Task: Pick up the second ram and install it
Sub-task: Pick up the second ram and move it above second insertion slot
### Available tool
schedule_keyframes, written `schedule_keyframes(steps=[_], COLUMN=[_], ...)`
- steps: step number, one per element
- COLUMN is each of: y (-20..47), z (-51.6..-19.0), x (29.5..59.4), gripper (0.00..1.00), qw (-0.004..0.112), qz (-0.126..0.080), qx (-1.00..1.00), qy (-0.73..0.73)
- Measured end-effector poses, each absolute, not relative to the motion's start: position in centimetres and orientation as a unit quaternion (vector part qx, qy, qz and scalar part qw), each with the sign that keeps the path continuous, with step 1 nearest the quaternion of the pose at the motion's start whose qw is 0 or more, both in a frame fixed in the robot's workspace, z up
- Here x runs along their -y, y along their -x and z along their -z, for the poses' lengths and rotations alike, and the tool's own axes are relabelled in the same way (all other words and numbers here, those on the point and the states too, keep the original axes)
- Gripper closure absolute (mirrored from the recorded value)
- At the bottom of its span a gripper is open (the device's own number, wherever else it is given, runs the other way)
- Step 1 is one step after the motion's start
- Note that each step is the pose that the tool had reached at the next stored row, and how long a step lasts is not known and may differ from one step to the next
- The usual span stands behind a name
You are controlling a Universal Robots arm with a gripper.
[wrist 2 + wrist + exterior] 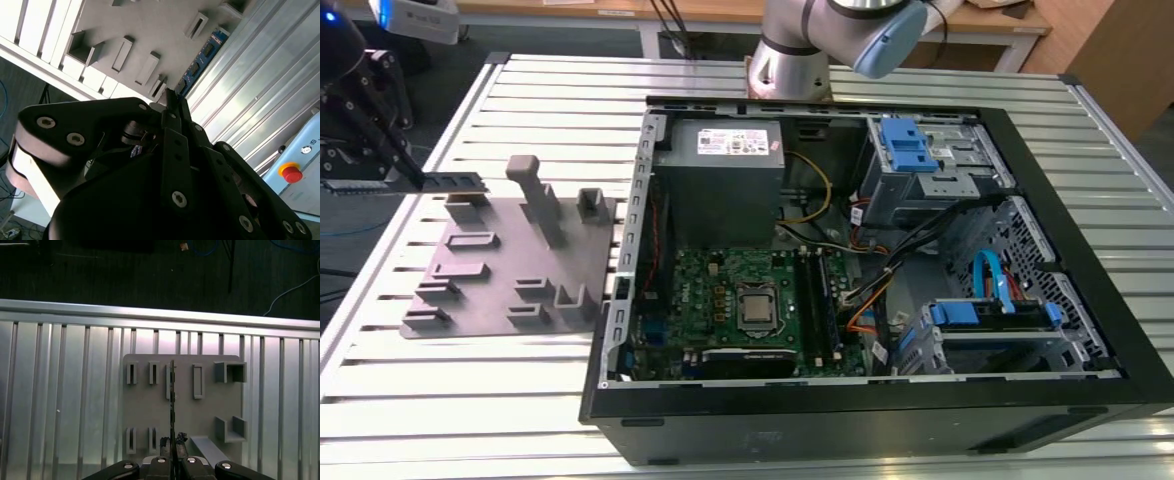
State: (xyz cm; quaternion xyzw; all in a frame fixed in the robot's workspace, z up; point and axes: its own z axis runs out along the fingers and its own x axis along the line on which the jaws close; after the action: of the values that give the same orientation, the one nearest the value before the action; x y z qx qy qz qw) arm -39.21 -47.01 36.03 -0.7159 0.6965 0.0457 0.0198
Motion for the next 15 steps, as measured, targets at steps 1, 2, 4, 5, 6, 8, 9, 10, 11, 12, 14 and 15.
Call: schedule_keyframes(steps=[1,2,4,5,6,8,9,10,11,12,14,15], y=[39.2,39.2,39.2,39.2,39.2,39.2,39.2,39.2,39.2,39.2,39.2,39.2], z=[-36.1,-36.2,-36.5,-36.6,-36.7,-36.9,-37.0,-37.1,-37.3,-37.4,-37.6,-37.7], x=[47.0,47.0,47.0,47.0,47.0,47.0,47.0,47.0,47.0,47.0,47.0,47.0], gripper=[0.86,0.86,0.86,0.86,0.86,0.86,0.86,0.86,0.86,0.86,0.86,0.86], qw=[0.020,0.020,0.020,0.020,0.020,0.020,0.020,0.020,0.020,0.020,0.020,0.020], qz=[-0.046,-0.046,-0.046,-0.046,-0.046,-0.046,-0.046,-0.046,-0.046,-0.046,-0.046,-0.046], qx=[-0.696,-0.696,-0.696,-0.696,-0.696,-0.696,-0.696,-0.696,-0.696,-0.696,-0.696,-0.696], qy=[0.716,0.716,0.716,0.716,0.716,0.716,0.716,0.716,0.716,0.716,0.716,0.716])
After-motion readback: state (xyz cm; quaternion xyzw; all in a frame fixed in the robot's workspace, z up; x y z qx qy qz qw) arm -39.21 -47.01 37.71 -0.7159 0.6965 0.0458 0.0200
